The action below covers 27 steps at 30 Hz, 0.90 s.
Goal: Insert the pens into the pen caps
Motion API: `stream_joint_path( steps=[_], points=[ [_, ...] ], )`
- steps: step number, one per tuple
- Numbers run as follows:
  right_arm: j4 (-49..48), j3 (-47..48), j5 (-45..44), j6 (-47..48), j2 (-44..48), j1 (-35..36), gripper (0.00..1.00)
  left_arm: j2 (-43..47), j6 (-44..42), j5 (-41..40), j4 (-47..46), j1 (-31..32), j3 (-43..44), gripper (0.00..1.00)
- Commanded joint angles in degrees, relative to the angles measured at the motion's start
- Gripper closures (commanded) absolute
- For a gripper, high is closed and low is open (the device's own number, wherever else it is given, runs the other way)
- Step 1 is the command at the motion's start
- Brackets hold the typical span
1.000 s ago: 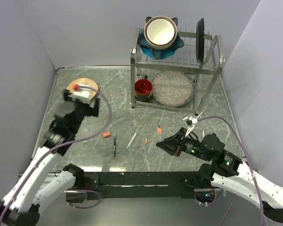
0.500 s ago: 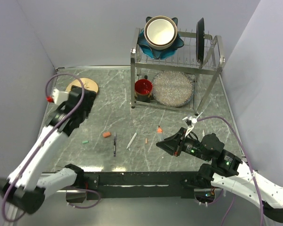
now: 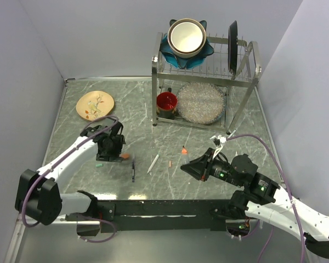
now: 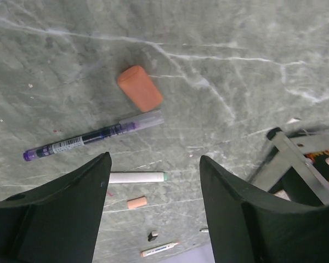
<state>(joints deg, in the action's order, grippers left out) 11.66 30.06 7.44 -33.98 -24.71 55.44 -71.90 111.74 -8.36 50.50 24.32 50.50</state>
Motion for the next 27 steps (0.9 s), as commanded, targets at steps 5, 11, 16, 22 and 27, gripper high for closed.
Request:
stream_joint_path(
  steps=[5, 11, 16, 22, 27],
  points=[
    [-1.6, 2.1, -0.4, 0.8, -0.1, 0.4, 1.00, -6.2, 19.7, 3.9, -0.6, -0.8, 0.6, 0.34],
    [-0.2, 2.1, -1.3, 1.0, 1.5, 0.4, 1.00, -9.3, 20.6, 4.4, -2.4, -3.8, 0.5, 0.35],
    [0.6, 2.1, -1.6, 1.5, 2.0, 0.4, 1.00, -11.4, 19.7, 6.0, -2.9, -5.8, -0.6, 0.36],
    [0.6, 2.0, -1.6, 1.9, 1.9, 0.5, 1.00, -14.7, 18.4, 6.5, -4.9, -6.9, -0.7, 0.35],
    [0.4, 2.1, -1.6, 2.0, 1.5, 0.4, 1.00, -18.8, 17.9, 6.1, -2.9, -7.4, 1.5, 0.36]
  ],
)
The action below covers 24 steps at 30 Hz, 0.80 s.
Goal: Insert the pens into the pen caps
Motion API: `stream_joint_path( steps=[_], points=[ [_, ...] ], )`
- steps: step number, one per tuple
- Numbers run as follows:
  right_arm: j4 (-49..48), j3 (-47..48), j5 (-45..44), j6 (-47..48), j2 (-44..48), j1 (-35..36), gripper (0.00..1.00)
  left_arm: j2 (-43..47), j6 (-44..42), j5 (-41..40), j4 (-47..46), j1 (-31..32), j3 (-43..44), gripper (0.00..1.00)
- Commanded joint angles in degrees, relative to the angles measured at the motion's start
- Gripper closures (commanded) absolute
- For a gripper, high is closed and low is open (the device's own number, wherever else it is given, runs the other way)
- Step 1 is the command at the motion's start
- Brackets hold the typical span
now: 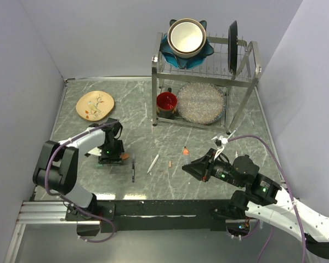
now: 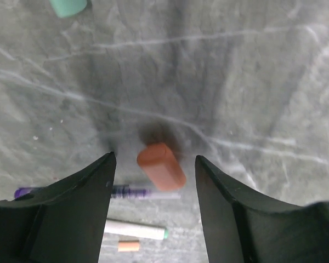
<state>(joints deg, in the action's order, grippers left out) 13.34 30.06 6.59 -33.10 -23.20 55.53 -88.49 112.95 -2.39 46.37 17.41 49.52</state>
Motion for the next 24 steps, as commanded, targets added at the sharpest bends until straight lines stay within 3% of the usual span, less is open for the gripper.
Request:
stream_joint_path(
  steps=[1, 9, 15, 16, 17, 24],
  points=[
    [-1.3, 2.1, -0.8, 1.2, 0.0, 0.3, 1.00, -2.8, 16.4, 0.4, 1.4, -0.5, 2.9, 0.37],
    [-1.2, 2.2, -0.9, 1.2, -0.6, 0.3, 1.00, -8.2, 13.9, 1.1, 1.6, -0.8, 5.1, 0.55],
    [-1.6, 1.9, -1.0, 0.7, -1.3, 0.3, 1.00, -6.3, 11.4, -1.7, 1.7, -0.9, 5.5, 0.81],
    [-1.7, 1.8, -0.9, 0.6, -1.5, 0.4, 1.00, -5.6, 11.1, -2.9, 1.7, -0.9, 5.4, 0.92],
    [-1.7, 1.8, -0.9, 0.4, -1.7, 0.4, 1.00, -4.0, 9.9, -3.4, 1.7, -0.9, 5.2, 0.97],
    [-1.8, 1.2, -0.7, 1.9, -4.7, 0.3, 1.00, 4.4, -2.6, -7.6, 0.0, 0.1, 5.3, 0.99]
  ],
)
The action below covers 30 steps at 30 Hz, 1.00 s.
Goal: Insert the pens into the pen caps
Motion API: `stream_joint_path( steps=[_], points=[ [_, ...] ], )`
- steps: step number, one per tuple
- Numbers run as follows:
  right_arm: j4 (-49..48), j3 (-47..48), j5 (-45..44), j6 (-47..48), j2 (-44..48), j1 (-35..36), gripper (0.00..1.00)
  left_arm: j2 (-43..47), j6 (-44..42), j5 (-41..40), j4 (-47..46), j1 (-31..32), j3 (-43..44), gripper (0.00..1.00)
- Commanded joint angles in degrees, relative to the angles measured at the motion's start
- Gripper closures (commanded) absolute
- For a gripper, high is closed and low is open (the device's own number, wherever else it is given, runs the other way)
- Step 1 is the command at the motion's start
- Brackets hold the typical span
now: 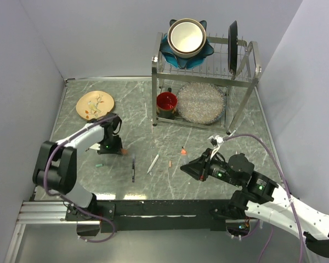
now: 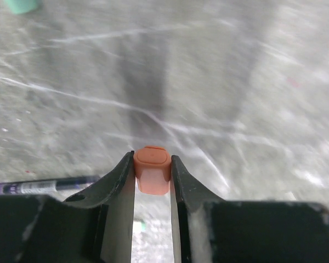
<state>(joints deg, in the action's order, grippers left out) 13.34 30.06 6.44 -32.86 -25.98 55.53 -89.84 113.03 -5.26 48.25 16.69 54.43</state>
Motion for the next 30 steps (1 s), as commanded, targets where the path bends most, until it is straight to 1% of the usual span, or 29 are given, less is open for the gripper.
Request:
stream_joint_path(
  steps=[1, 2, 4, 5, 7, 8, 9, 11, 13, 14, 15, 16, 19, 24, 30],
  points=[
    [-1.8, 1.4, -0.2, 2.0, -2.4, 0.3, 1.00, 6.7, -5.3, -5.1, -3.7, 1.6, 0.4, 0.99],
    [-1.9, 1.4, -0.1, 3.0, -2.8, 0.4, 1.00, 8.4, -11.9, -4.9, -8.1, 2.0, 0.4, 0.99],
    [-2.6, 1.3, -0.7, 3.7, -4.0, 0.4, 1.00, 9.8, -17.6, -4.0, -11.2, 3.3, 0.8, 0.99],
    [-3.0, 1.4, -0.6, 4.3, -4.5, 0.3, 1.00, 11.1, -22.5, -3.4, -12.5, 3.9, 0.8, 0.99],
    [-4.9, 1.6, 0.3, 4.4, -6.4, 0.4, 1.00, 12.8, -27.7, -2.3, -17.3, 6.1, 0.9, 0.99],
    [-5.7, 1.6, 1.6, 4.1, -7.1, 0.4, 1.00, 14.9, -32.7, -2.2, -19.1, 7.0, 0.8, 0.99],
    [-7.5, 1.5, 2.0, 3.8, -8.7, 0.4, 1.00, 16.2, -35.4, -1.7, -22.9, 8.0, 0.1, 0.99],
    [-10.8, 0.7, 3.0, 3.1, -10.6, 0.3, 1.00, 20.1, -41.7, -1.5, -26.4, 10.8, -1.0, 0.99],
    [-12.6, -0.6, 2.8, 2.6, -13.5, 0.4, 1.00, 22.8, -45.2, -0.7, -31.0, 13.5, -3.3, 0.99],
    [-13.2, -0.9, 2.7, 3.1, -14.5, 0.4, 1.00, 25.4, -48.2, 0.2, -32.8, 14.3, -4.3, 0.99],
    [-15.1, -1.1, 2.2, 3.3, -16.7, 0.4, 1.00, 26.7, -49.4, 1.5, -35.3, 14.9, -7.2, 0.99],
    [-15.6, -1.1, 1.4, 3.4, -17.9, 0.4, 1.00, 28.1, -50.1, 4.7, -39.6, 15.6, -8.7, 0.99],
    [-18.3, -0.3, 1.2, 3.3, -22.9, 0.4, 1.00, 32.4, -51.2, 9.9, -44.6, 16.3, -12.9, 0.99],
    [-22.9, 1.0, 1.5, 0.7, -29.1, 0.8, 1.00, 34.7, -52.8, 11.1, -44.2, 18.1, -13.0, 0.99],
    [-22.7, 4.1, 0.4, 0.9, -34.1, 2.2, 1.00, 36.8, -49.7, 11.1, -44.8, 19.3, -14.3, 0.99]
  ],
)
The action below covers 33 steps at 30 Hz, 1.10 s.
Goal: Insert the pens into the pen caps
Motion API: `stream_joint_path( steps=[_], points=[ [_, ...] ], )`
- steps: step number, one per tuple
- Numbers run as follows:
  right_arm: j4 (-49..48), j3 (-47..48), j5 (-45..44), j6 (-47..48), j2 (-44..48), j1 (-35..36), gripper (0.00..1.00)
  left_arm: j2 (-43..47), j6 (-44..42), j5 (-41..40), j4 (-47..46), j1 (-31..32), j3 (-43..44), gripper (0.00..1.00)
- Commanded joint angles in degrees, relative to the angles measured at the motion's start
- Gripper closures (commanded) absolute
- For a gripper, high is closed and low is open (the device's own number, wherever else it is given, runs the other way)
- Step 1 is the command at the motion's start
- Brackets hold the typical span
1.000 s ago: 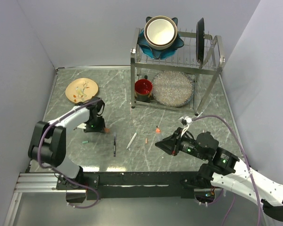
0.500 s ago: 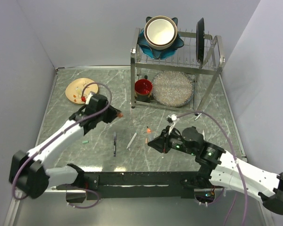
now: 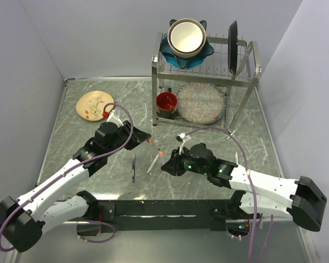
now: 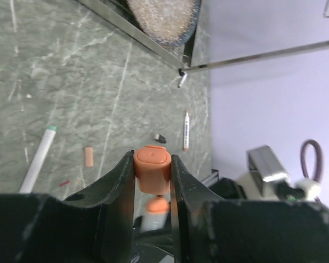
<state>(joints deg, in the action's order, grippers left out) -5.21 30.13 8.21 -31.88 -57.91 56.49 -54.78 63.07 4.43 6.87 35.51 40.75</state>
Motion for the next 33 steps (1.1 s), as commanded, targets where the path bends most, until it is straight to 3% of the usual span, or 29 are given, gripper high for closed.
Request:
stream_joint_path(
  steps=[1, 16, 33],
  points=[
    [-4.2, 4.3, -1.5, 0.0, -2.6, 1.3, 1.00, 1.5, 1.1, 1.0, -2.6, 0.8, -0.4, 0.99],
    [-5.1, 7.8, -4.0, 0.2, -7.5, 3.2, 1.00, -2.0, 3.8, -1.4, 2.7, 2.5, 1.0, 0.99],
    [-6.2, 6.7, -2.9, -0.2, -9.1, 4.9, 1.00, -0.1, 5.8, -4.3, 9.1, 3.1, 3.3, 0.99]
  ],
)
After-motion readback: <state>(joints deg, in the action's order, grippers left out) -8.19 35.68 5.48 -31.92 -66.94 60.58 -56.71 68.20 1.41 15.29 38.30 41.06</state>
